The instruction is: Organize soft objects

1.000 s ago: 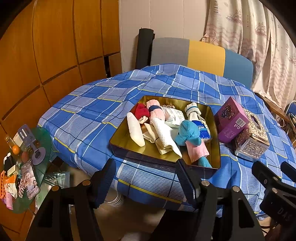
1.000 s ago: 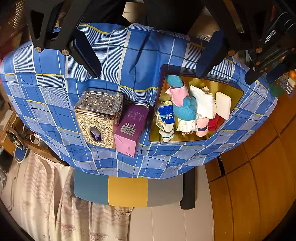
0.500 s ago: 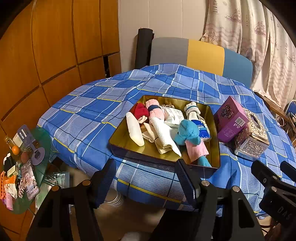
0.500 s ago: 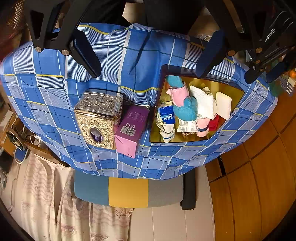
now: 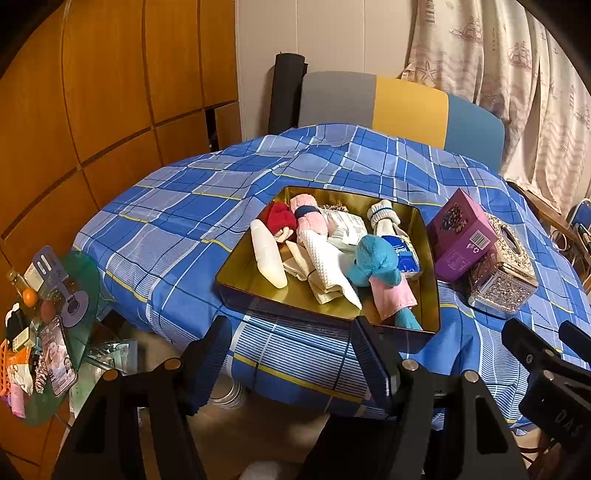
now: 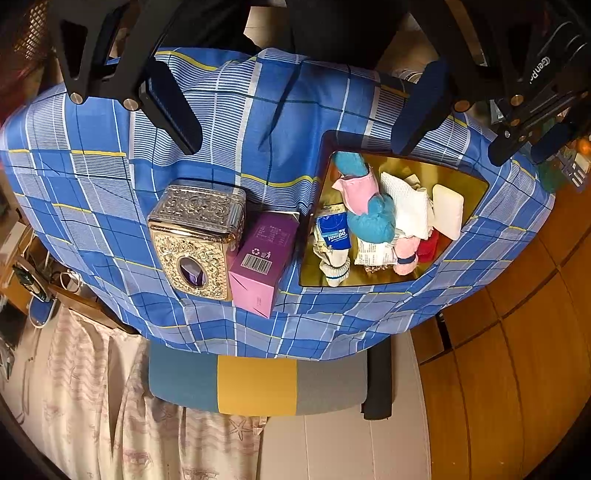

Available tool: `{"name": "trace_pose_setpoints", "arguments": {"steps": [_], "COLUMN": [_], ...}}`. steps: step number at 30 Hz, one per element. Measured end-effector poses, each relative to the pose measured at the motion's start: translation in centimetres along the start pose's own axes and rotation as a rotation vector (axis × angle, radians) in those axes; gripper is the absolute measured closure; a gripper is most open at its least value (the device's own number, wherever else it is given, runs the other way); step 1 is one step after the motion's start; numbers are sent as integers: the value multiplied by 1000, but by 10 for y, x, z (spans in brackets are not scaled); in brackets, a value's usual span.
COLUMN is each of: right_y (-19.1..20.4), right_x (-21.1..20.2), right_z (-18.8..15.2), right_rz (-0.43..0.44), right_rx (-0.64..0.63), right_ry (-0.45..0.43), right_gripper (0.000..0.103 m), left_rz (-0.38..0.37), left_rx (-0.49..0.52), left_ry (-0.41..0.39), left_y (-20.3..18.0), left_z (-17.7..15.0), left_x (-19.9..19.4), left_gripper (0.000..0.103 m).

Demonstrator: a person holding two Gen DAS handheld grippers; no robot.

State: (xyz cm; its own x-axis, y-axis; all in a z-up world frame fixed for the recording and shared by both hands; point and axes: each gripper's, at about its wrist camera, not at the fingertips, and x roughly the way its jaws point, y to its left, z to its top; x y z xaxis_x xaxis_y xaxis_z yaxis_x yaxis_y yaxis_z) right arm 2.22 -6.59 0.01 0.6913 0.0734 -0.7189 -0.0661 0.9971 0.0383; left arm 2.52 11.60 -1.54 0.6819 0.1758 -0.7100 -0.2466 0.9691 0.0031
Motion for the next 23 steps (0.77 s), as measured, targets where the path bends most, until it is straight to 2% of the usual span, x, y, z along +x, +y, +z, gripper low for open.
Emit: {"name": "trace_pose_setpoints", "arguments": {"steps": [23], "right_y": [-2], "right_x": [5], "right_z": [0], "right_rz": [1], "right_rx": [15], "right_ry": [23], "right_gripper": [0], "left_rz": [31], "left_rx": [15], "left_ry": [-9], "left_y": [-2], "left_z": [-2], "left_x": [2], "left_gripper": [35]}}
